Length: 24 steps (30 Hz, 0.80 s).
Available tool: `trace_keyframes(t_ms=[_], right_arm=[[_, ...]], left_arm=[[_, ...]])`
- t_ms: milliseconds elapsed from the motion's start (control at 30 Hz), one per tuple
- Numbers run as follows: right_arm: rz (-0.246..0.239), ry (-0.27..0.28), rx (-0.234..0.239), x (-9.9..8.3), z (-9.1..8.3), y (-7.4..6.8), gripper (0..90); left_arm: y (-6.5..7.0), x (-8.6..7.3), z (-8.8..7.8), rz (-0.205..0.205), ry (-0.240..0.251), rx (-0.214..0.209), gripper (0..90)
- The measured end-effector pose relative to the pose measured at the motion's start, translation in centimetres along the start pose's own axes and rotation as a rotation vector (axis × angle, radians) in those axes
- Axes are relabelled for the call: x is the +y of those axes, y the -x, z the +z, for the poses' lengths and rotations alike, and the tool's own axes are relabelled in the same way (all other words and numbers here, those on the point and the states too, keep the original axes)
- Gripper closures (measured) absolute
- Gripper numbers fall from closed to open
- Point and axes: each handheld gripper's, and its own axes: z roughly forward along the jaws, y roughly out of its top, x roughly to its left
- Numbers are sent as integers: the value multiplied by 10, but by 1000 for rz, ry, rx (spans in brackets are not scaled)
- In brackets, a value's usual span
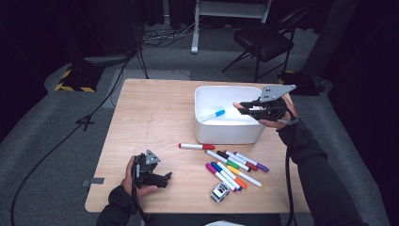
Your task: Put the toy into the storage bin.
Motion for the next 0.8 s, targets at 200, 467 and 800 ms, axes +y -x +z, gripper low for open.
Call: trace_keyframes(t_ms=[200, 467, 800], right_arm=[[-7, -66, -18, -5, 9, -1, 749], [-6, -61, -17, -2, 15, 2, 748], [-24, -75, -24, 3, 32, 1, 748]], left_arm=[[0, 0, 0, -3, 0, -5, 5], [0, 0, 0, 0, 0, 0, 6], [0, 0, 0, 0, 0, 0, 5]])
